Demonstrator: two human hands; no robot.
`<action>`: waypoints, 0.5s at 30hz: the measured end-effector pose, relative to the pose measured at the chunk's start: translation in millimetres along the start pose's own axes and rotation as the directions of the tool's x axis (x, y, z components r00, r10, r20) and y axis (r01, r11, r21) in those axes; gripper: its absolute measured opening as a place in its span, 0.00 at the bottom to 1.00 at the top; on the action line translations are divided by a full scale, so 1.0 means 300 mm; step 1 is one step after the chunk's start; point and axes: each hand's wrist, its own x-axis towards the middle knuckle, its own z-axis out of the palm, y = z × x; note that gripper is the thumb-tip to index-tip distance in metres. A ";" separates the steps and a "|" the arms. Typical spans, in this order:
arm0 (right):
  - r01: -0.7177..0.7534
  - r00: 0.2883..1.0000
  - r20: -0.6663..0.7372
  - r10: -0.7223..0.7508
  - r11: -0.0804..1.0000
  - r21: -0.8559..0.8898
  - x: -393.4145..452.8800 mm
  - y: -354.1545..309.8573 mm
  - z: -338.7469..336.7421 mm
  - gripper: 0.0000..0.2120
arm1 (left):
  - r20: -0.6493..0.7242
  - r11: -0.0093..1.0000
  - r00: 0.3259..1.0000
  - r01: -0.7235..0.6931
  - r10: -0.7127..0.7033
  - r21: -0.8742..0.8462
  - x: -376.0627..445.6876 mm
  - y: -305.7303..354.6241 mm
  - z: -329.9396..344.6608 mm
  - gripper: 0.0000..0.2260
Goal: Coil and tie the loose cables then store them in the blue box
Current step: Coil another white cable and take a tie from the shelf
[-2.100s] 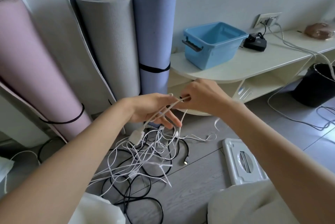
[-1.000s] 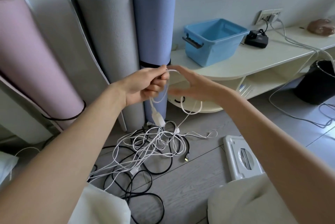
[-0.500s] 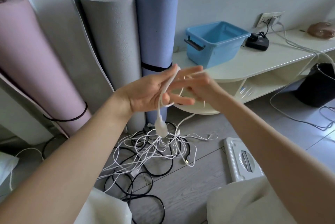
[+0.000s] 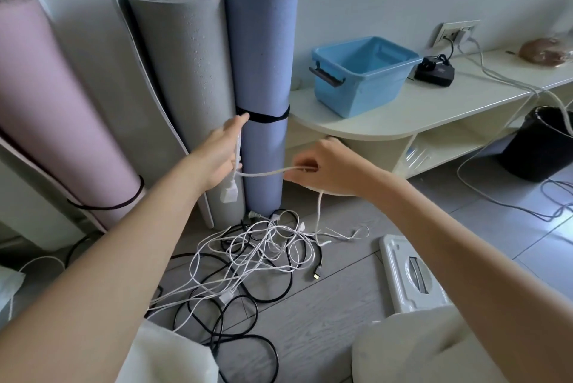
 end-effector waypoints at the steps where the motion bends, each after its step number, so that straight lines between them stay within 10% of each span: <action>1: 0.029 0.999 -0.036 -0.028 0.999 0.028 0.004 -0.003 -0.018 0.19 | 0.051 0.998 0.998 0.026 -0.029 0.055 -0.001 -0.013 0.011 0.22; 8: -0.105 0.907 -0.366 0.207 0.955 0.279 0.005 0.066 -0.105 0.27 | 0.609 0.997 0.791 0.032 -0.066 0.066 -0.108 -0.003 0.133 0.25; 15: -0.259 0.851 -0.283 0.442 0.823 0.506 -0.009 0.137 -0.104 0.21 | 0.813 0.946 0.582 0.279 -0.032 -0.163 -0.160 0.054 0.118 0.21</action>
